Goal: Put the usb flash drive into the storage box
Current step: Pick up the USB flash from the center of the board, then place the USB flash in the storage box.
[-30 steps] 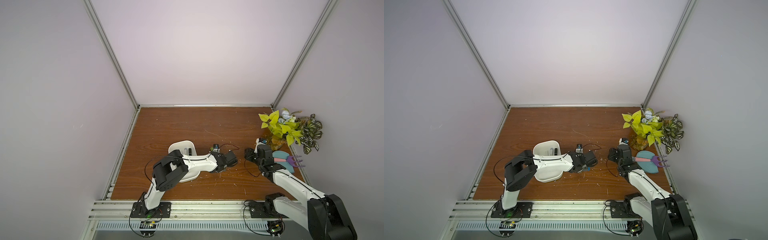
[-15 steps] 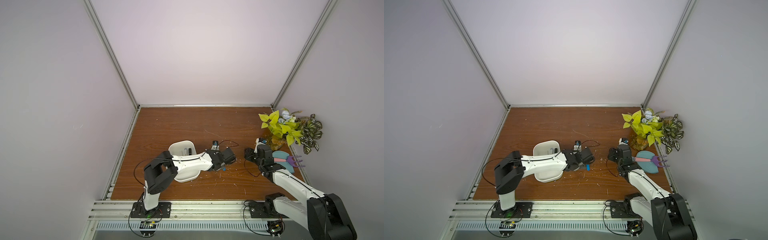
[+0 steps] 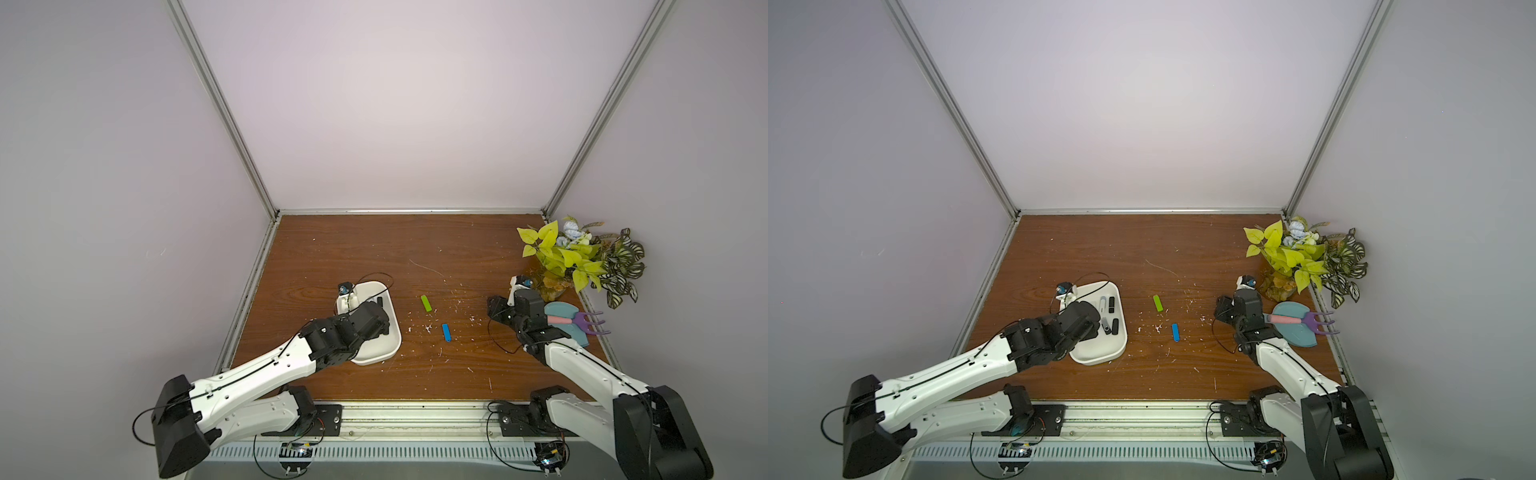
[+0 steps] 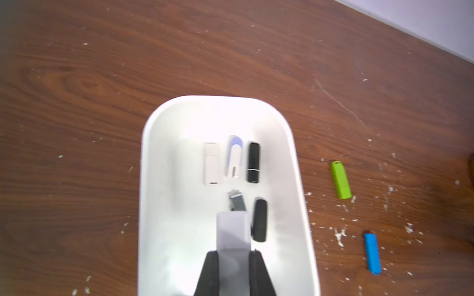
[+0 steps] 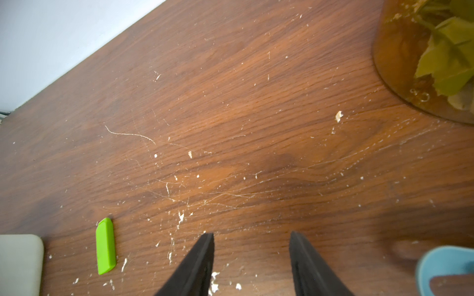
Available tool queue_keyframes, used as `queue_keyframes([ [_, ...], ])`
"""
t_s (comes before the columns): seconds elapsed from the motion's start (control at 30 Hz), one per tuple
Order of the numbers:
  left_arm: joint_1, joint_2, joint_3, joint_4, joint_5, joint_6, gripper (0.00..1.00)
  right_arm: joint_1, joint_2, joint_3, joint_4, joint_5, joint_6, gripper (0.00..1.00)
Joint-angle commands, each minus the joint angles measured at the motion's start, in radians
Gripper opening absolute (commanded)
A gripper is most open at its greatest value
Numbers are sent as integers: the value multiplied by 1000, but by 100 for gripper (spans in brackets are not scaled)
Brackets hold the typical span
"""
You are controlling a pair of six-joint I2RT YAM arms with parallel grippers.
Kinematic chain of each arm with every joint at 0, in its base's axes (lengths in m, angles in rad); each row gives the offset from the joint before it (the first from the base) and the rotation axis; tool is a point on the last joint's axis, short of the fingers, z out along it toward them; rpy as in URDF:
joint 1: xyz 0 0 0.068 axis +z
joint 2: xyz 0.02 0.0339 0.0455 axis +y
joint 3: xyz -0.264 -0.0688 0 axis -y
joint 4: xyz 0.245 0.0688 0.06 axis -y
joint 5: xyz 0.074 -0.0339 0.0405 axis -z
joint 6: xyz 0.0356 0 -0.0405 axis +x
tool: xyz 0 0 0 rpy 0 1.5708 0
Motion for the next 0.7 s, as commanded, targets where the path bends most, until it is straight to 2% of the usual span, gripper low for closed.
queue_keyframes([
  [0.0,7,43,-29,-14,19,-23,0,-2,15,3,34,-19,4,53],
  [0.23,24,241,-4,13,17,-32,0,-3,36,4,44,-19,1,53],
  [0.47,90,308,-64,173,127,45,0,-2,48,6,47,-29,-3,53],
  [0.67,138,333,-125,260,182,63,0,-3,61,8,54,-41,-5,53],
])
